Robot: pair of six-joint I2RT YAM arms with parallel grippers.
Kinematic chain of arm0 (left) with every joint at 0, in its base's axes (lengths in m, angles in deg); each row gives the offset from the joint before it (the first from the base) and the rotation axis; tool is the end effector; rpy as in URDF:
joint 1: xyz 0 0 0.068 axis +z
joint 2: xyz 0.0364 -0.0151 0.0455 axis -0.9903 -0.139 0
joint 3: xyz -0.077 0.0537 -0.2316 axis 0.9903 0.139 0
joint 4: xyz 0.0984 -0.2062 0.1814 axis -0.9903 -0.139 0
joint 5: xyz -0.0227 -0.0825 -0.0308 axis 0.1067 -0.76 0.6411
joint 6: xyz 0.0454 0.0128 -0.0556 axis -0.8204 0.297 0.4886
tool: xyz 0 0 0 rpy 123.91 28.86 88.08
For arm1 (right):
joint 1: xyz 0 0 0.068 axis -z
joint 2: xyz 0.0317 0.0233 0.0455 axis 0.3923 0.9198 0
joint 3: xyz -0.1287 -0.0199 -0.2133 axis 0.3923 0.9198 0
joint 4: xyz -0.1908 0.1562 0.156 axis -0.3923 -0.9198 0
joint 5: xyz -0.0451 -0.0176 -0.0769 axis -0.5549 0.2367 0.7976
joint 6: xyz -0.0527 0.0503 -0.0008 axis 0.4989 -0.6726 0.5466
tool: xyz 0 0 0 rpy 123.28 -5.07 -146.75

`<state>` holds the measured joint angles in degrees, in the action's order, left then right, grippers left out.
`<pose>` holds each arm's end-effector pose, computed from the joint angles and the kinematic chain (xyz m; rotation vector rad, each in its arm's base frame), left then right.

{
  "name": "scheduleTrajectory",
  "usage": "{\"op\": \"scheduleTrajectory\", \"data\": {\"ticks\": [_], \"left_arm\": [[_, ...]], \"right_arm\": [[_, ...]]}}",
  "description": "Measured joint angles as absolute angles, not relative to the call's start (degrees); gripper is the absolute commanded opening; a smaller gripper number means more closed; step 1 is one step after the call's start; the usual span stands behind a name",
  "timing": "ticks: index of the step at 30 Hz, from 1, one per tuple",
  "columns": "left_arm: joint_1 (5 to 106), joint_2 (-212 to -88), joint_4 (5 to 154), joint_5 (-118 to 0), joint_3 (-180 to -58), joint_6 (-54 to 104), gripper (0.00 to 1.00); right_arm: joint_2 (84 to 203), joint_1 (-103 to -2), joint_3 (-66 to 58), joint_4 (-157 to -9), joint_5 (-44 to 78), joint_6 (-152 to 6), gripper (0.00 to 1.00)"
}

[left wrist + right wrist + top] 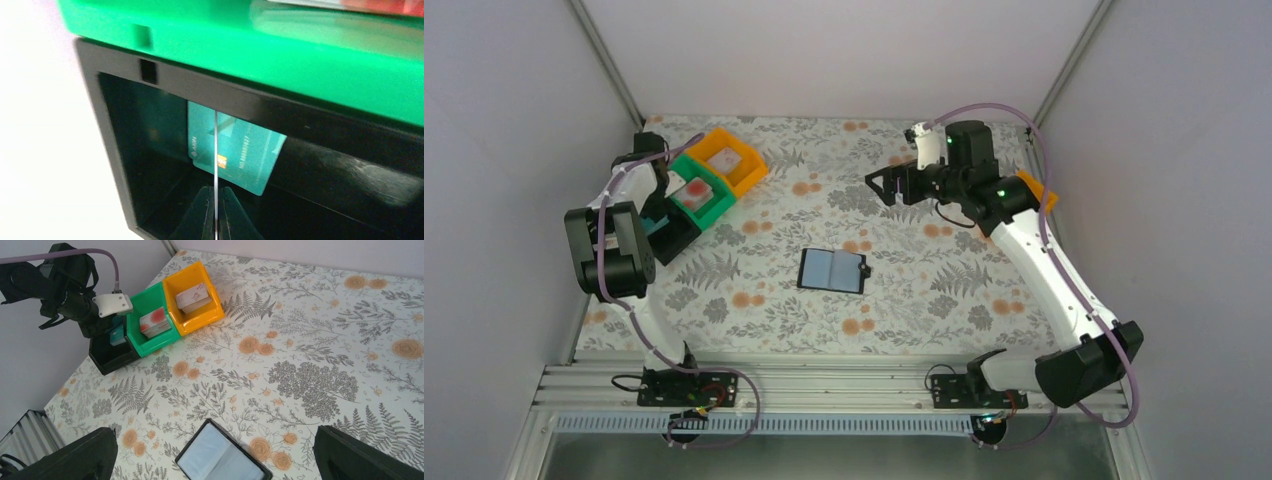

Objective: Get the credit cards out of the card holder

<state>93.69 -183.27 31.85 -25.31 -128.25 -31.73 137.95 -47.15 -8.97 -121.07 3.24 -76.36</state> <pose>0.3939 0.1077 0.1431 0.7749 2.8924 0.7964 0.3002 0.1586 0.3610 -0.4908 2.1397 0.7504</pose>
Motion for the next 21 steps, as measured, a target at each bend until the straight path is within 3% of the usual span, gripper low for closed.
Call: {"op": "scheduleTrajectory", "data": {"ticks": [9, 14, 21], "left_arm": [[93.67, -183.22, 39.63, -22.86, -125.48, -34.40, 0.04], [93.47, -183.22, 41.57, -22.95, -122.85, -35.88, 0.43], [93.41, -182.61, 40.13, -25.00, -123.93, -35.80, 0.52]], "right_arm": [[139.48, -45.88, -8.53, -120.86, -1.68, -75.95, 0.99], [139.89, -45.56, -8.51, -120.86, -2.60, -75.93, 0.99], [139.89, -45.45, -8.53, -120.92, -3.34, -75.93, 0.99]]}}
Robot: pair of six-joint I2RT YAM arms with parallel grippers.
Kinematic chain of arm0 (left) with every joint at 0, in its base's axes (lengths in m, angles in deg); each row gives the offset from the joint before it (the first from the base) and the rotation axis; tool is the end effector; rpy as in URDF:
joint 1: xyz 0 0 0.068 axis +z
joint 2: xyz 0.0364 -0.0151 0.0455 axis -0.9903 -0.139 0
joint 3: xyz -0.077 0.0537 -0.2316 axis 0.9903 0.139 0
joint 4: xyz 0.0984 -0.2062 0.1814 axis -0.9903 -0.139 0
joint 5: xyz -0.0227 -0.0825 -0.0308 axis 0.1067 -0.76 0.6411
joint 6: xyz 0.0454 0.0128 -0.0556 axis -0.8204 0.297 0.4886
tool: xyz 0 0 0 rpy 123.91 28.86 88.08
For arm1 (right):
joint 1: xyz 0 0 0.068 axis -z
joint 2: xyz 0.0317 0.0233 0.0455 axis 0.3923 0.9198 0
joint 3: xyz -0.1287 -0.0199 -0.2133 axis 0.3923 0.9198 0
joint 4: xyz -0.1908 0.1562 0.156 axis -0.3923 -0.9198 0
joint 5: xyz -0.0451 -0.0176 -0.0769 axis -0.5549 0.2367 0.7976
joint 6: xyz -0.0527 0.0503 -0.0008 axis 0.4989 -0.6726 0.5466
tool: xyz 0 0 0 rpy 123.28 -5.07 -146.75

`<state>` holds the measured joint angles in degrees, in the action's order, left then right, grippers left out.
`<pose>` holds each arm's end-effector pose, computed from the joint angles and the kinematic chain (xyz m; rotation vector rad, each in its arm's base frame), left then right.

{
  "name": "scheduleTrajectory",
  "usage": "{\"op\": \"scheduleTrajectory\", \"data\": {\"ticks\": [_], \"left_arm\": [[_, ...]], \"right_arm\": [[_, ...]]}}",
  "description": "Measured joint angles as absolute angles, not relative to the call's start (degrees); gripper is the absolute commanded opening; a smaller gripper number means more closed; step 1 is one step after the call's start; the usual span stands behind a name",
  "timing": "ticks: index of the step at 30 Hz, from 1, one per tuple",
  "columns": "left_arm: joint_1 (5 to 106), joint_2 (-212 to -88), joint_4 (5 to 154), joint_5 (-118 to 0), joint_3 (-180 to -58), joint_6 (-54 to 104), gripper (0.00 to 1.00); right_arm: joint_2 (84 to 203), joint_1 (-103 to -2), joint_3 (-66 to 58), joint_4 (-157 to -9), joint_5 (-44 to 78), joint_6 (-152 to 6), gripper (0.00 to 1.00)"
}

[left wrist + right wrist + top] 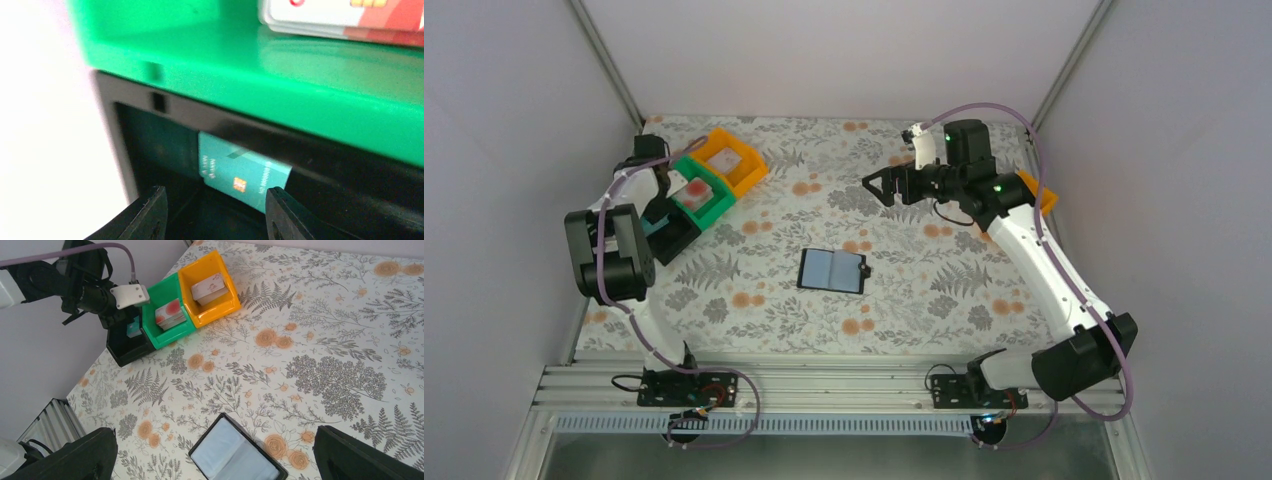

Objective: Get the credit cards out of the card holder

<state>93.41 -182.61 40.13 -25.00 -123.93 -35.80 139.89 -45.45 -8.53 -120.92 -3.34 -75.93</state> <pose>0.3962 0.1065 0.1302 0.8375 2.8070 0.8492 0.3079 0.1577 0.3492 -0.5308 2.1642 0.8530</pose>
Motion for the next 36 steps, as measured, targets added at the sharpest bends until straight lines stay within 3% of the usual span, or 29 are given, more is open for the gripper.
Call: {"op": "scheduleTrajectory", "data": {"ticks": [9, 17, 24, 31, 36], "left_arm": [[93.41, -175.36, 34.12, -28.00, -129.28, -36.87, 0.62], [88.10, -166.31, 23.02, -41.48, -145.37, -32.06, 0.72], [69.60, -156.65, 21.29, -57.99, -133.50, -23.47, 0.75], [68.77, -157.76, 29.70, -73.72, -113.46, -11.12, 0.82], [68.71, -159.20, 37.77, -83.97, -107.45, -0.34, 0.85]], "right_arm": [[139.89, -45.29, -7.02, -120.83, -2.62, -76.95, 0.98], [140.66, -46.87, 8.62, -116.81, -0.87, -84.71, 0.63], [145.68, -56.03, 16.54, -113.80, 6.60, -94.96, 0.55], [146.71, -64.62, 18.59, -109.69, 13.10, -104.23, 0.53], [152.52, -66.58, 19.88, -105.91, 14.76, -109.63, 0.52]]}}
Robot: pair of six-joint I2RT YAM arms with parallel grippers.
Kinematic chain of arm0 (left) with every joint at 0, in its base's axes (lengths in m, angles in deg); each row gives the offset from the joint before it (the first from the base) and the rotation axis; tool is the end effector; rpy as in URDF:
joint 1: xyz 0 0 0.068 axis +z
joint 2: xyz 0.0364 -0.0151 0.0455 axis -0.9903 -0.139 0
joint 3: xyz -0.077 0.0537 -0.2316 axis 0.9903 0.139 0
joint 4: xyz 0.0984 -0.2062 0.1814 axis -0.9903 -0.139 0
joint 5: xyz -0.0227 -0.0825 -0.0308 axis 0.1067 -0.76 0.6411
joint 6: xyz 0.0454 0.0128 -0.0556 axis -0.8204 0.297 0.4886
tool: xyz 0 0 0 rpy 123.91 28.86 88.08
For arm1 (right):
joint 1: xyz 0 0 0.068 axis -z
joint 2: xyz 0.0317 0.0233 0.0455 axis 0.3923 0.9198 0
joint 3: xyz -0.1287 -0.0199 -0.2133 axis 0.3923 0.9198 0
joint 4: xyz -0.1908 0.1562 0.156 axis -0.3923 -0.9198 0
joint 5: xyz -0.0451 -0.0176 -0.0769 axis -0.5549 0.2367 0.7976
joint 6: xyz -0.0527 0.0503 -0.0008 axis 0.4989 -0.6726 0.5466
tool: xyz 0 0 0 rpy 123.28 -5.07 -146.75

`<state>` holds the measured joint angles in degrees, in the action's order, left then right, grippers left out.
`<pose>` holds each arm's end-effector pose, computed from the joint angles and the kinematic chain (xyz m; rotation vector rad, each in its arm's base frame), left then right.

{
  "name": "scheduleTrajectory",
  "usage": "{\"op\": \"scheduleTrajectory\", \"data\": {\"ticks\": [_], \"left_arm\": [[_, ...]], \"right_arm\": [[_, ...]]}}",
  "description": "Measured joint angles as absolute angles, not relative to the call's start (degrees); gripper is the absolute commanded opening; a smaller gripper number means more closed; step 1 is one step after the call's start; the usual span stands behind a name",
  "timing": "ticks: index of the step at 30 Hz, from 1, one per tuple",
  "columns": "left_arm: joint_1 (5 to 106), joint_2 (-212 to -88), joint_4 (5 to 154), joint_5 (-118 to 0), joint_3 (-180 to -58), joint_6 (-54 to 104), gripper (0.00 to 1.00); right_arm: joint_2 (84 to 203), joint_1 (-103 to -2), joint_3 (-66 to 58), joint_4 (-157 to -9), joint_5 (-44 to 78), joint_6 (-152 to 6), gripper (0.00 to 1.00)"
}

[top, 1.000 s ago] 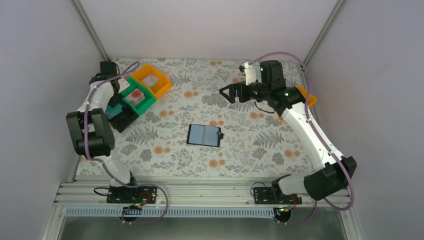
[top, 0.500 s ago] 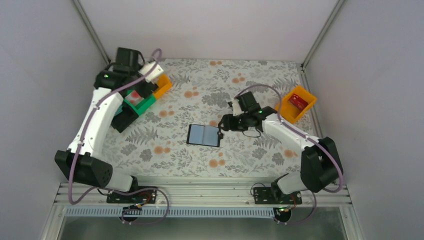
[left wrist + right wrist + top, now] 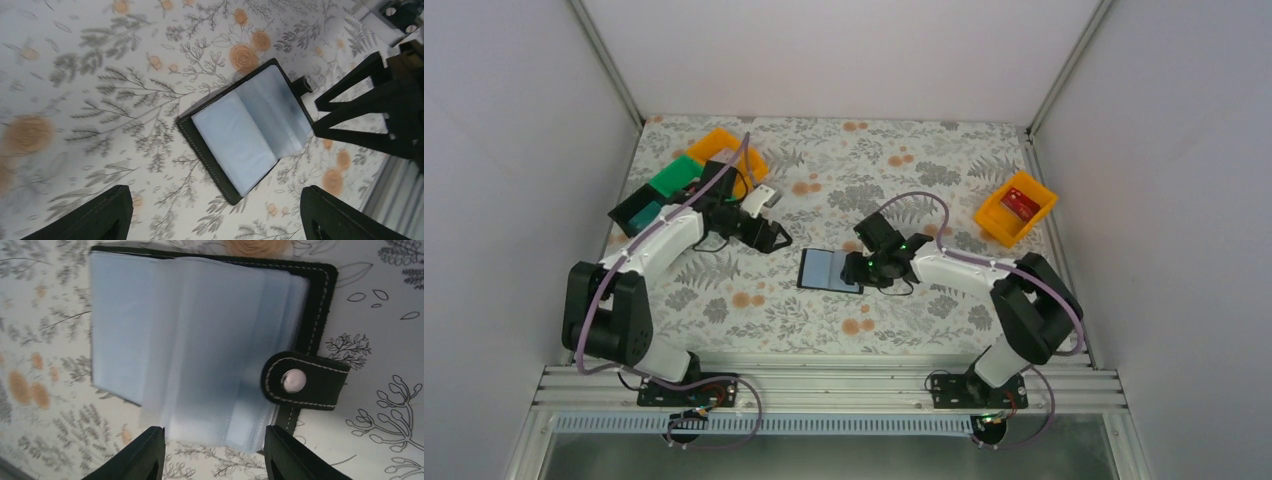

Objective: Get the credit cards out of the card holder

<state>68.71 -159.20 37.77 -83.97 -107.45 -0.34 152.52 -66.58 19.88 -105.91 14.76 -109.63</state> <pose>0.3127 -0.1083 0.1819 0.7850 2.4705 -0.7747 0.2388 0.2413 0.1134 -0.0664 2.8188 0.6813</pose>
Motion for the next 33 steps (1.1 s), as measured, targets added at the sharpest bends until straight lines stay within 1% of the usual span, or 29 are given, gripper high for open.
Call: {"op": "scheduleTrajectory", "data": {"ticks": [7, 10, 16, 20, 25, 28, 33], "left_arm": [[68.73, -164.10, 48.30, -89.96, -97.54, 11.33, 0.93], [68.71, -166.18, 50.75, -91.56, -95.16, 14.85, 0.93], [68.80, -171.88, 54.84, -94.99, -95.16, 18.78, 0.91], [68.77, -174.07, 56.94, -97.94, -95.90, 19.57, 0.87], [68.77, -177.87, 57.97, -101.87, -98.18, 20.03, 0.80], [68.73, -179.05, 58.69, -103.29, -98.61, 20.01, 0.76], [68.64, -179.49, 59.01, -103.93, -98.57, 19.98, 0.74]], "right_arm": [[156.87, -66.58, 20.06, -103.46, 17.10, -113.13, 0.52], [158.34, -66.52, 20.01, -102.69, 17.95, -113.63, 0.52], [159.89, -66.02, 19.14, -101.91, 17.73, -112.67, 0.48], [161.24, -65.82, 18.09, -100.38, 15.57, -110.48, 0.42], [162.34, -65.77, 17.59, -96.99, 9.45, -107.25, 0.38], [163.50, -65.86, 15.79, -95.11, 5.95, -105.67, 0.37], [164.55, -65.95, 13.26, -91.13, 2.36, -104.27, 0.37]]}}
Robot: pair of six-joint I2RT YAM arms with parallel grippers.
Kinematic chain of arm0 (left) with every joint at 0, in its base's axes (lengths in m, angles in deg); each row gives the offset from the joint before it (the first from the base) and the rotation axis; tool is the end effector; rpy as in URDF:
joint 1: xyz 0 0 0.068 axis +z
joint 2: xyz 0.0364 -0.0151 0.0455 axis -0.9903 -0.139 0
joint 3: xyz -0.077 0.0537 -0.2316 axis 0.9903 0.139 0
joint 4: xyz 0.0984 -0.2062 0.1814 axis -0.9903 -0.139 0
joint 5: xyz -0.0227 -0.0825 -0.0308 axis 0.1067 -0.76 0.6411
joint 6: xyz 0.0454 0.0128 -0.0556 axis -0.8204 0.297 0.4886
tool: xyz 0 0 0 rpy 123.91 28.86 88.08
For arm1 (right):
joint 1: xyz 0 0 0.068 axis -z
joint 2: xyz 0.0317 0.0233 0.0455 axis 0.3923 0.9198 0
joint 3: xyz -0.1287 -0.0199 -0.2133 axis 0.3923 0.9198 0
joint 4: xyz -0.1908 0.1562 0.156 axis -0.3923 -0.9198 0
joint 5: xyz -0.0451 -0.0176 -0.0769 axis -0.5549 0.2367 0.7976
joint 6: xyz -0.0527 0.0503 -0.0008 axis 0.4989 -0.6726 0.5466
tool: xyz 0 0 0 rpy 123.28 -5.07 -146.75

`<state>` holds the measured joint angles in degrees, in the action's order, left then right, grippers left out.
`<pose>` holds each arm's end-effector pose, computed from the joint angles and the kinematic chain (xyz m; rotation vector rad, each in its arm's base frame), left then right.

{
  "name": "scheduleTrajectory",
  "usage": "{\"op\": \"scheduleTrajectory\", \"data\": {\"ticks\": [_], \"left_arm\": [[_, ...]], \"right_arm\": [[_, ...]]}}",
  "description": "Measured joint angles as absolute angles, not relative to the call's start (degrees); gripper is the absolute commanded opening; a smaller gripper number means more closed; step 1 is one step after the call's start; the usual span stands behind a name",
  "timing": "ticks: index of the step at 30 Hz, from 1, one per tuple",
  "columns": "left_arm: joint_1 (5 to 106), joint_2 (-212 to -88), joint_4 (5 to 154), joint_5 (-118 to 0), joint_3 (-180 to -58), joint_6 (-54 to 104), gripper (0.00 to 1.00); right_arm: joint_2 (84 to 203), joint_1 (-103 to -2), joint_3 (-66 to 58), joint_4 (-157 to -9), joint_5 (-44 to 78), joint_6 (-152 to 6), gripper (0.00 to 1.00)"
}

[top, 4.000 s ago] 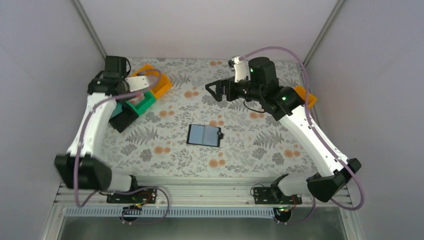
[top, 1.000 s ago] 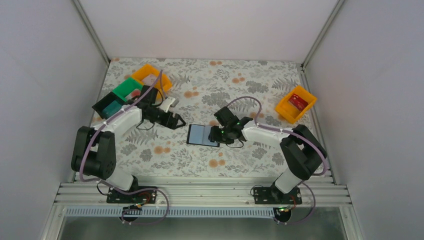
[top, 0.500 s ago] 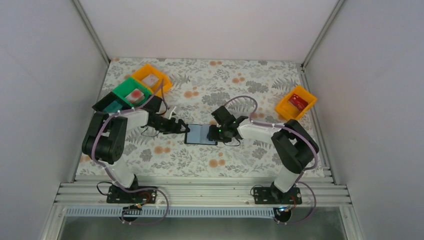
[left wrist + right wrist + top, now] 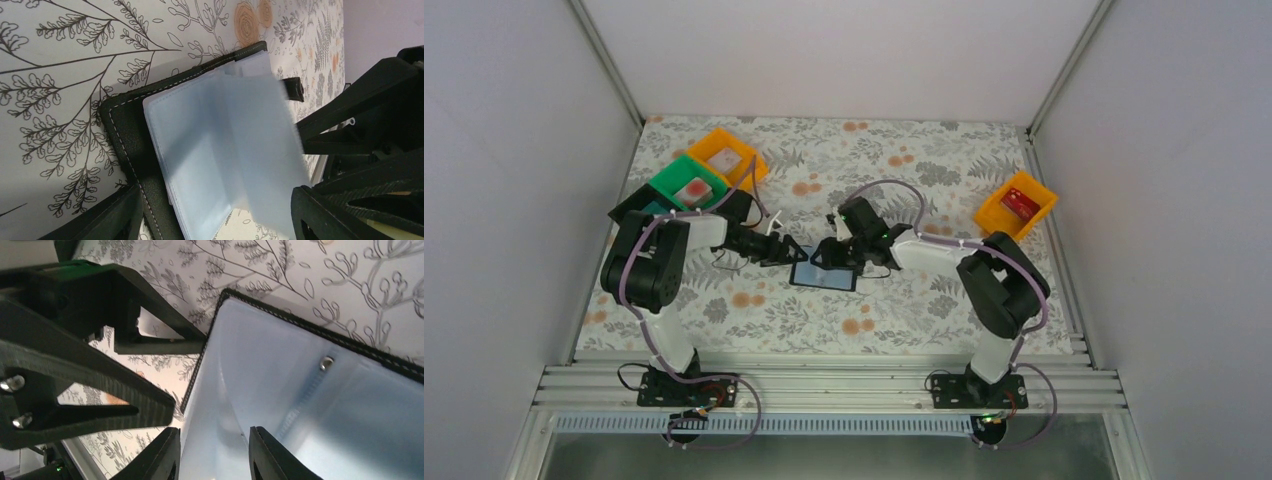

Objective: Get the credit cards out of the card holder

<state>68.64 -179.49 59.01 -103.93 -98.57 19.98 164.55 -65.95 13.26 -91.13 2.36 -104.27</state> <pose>0.3091 -0.1235 0.0544 0.3770 2.6495 -1.3960 0.2719 0.2841 0.0996 -0.3001 2.6924 1.0186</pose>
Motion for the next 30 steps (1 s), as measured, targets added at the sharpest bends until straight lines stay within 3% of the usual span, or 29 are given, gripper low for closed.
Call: {"op": "scheduleTrajectory", "data": {"ticks": [6, 11, 17, 21, 30], "left_arm": [[68.69, -179.75, 59.17, -104.30, -98.57, 20.03, 0.74], [68.60, -179.75, 59.19, -104.17, -98.57, 20.03, 0.74], [68.53, -179.86, 59.23, -104.08, -98.57, 20.20, 0.73], [68.53, -179.88, 59.23, -104.08, -98.57, 20.20, 0.73], [68.53, -179.97, 59.28, -104.10, -98.57, 20.20, 0.72]], "right_arm": [[167.89, -65.93, 10.66, -91.35, 1.62, -104.10, 0.39], [168.61, -66.17, 9.61, -94.80, 4.16, -103.90, 0.50], [163.10, -66.12, 8.25, -105.77, 15.54, -104.12, 0.64], [160.35, -65.84, 10.77, -106.85, 17.29, -104.93, 0.63], [165.88, -65.71, 10.11, -106.04, 15.59, -105.32, 0.61]]}}
